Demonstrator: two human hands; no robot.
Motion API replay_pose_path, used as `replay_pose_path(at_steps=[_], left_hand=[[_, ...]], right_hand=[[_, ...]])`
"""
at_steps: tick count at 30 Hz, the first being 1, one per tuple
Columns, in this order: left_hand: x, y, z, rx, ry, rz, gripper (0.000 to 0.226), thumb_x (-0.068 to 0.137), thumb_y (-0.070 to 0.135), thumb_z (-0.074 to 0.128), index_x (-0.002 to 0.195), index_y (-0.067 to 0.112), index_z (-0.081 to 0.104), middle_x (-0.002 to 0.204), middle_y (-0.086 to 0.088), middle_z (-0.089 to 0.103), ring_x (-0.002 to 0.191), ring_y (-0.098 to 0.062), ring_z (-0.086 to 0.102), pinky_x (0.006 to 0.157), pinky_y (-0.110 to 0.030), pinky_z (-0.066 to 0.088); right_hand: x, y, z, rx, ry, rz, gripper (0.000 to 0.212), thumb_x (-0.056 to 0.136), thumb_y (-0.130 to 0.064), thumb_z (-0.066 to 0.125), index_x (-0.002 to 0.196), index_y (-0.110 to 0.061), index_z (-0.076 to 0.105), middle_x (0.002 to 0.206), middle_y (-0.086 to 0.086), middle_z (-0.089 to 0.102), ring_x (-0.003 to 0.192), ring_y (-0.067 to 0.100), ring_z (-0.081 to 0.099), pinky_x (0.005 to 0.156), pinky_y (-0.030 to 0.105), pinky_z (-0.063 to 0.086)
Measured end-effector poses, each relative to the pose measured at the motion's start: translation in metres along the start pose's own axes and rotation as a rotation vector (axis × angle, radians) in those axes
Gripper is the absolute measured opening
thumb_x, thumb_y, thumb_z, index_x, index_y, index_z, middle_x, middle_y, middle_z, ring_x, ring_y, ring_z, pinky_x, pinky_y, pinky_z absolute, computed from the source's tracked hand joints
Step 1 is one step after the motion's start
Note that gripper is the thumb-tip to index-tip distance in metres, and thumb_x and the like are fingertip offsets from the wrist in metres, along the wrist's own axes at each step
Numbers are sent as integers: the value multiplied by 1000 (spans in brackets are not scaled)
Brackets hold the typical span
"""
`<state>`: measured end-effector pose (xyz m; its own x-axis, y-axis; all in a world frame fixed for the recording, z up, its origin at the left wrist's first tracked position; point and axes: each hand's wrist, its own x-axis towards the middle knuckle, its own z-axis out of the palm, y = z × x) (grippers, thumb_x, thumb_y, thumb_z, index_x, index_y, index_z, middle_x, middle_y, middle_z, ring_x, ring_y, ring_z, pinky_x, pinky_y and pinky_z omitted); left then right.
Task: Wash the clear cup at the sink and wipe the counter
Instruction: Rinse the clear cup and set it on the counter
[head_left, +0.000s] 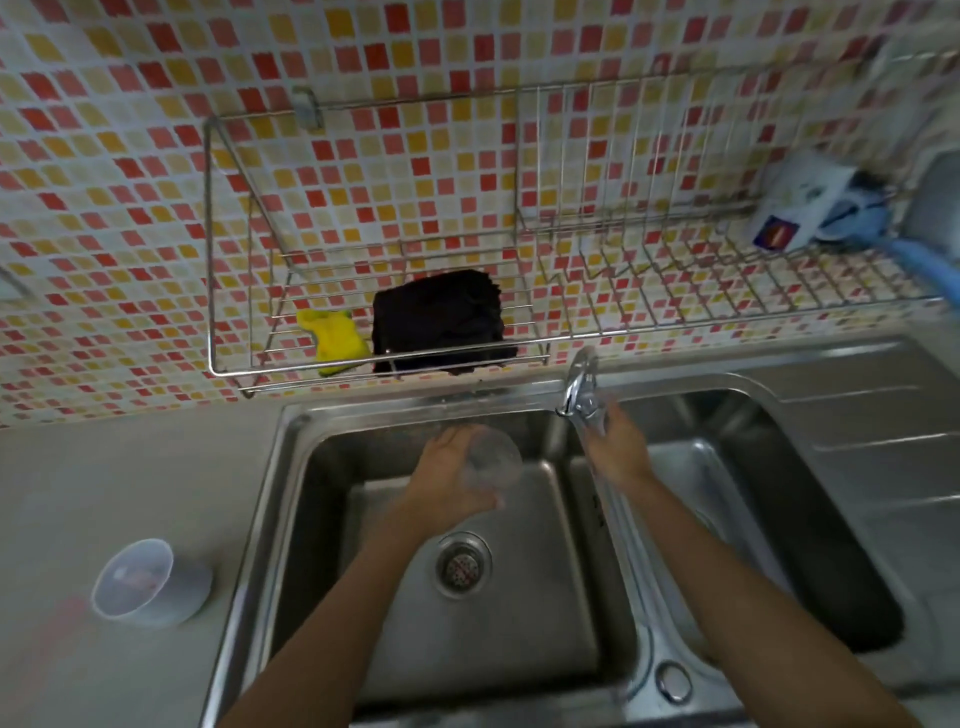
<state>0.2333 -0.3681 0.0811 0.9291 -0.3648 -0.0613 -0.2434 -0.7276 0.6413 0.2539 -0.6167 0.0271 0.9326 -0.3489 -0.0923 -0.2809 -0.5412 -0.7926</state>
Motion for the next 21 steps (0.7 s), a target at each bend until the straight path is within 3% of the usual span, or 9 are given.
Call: replay_pose_path(at_steps=[5,9,11,14,18,21], left_hand=[[19,31,17,-29,-23,12,88,62,27,88,137,18,43,135,-1,47,126,-17,41,100,-22,27],[27,41,27,-58,-22,5,89,59,26,89,136,20,44,135,1,48,125,-16,41,101,-22,27],[30,44,28,-67,-22,2,88,58,27,90,134,21,46,133,2,50,123,-16,43,106,-28,31],[33,47,31,-104,-10,-4,85,56,28,90,130,23,49,128,4,52,119,-13,45,107,-37,36],[32,49,38,-129,-28,-11,87,57,28,90,132,21,47,124,8,49,116,-9,43,105,-36,36],[30,48,44,-132,-48,-4,90,56,29,91,134,21,45,124,8,50,116,-13,45,103,-34,37]], right_hand=[[27,8,10,-230,-137,-61,44,92,-10,49,134,-19,48,128,15,59,114,39,56,96,42,45],[40,31,23,-351,-258,-200,57,78,0,45,125,-32,50,127,12,57,111,36,56,90,47,51],[58,57,35,-353,-294,-197,58,79,-3,49,123,-40,48,126,7,56,110,31,57,90,47,51],[64,67,43,-366,-325,-228,52,77,-14,54,122,-40,46,131,0,51,115,27,53,93,46,50],[47,39,27,-375,-361,-230,52,80,-13,56,128,-31,48,142,5,41,129,34,42,103,47,42],[45,34,21,-338,-355,-230,53,79,-9,62,125,-33,50,142,5,42,125,31,47,99,44,46]])
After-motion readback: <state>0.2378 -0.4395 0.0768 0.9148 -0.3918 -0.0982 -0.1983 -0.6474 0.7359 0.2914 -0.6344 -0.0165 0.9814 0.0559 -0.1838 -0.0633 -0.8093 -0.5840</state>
